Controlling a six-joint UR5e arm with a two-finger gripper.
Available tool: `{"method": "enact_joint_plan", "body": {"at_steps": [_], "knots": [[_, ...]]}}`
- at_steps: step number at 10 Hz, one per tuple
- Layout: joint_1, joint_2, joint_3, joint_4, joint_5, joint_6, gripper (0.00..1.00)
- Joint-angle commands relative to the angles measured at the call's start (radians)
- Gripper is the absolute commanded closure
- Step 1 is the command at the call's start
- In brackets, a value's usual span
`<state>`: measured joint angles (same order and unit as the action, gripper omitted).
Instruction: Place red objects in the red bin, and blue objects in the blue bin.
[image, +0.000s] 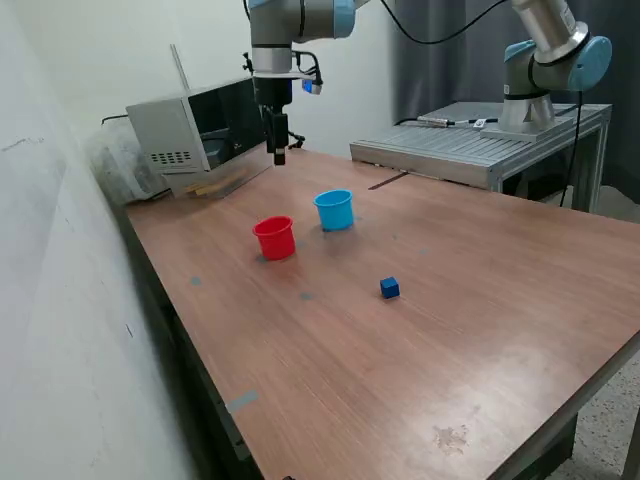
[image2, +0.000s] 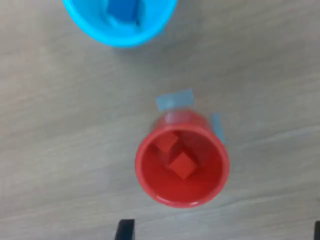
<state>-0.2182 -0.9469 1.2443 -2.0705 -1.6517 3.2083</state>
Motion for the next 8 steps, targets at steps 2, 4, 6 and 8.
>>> {"method": "enact_joint_plan", "body": {"at_steps": [2, 4, 6, 8], "knots": [[0.002, -0.189, 0.114, 0.159, -0.002, -0.011, 0.00], [0.046, -0.301, 0.208, 0.207, -0.003, -0.002, 0.00], [0.135, -0.406, 0.280, 0.240, 0.001, 0.019, 0.00], [0.225, -0.446, 0.290, 0.242, 0.004, 0.152, 0.00]]}}
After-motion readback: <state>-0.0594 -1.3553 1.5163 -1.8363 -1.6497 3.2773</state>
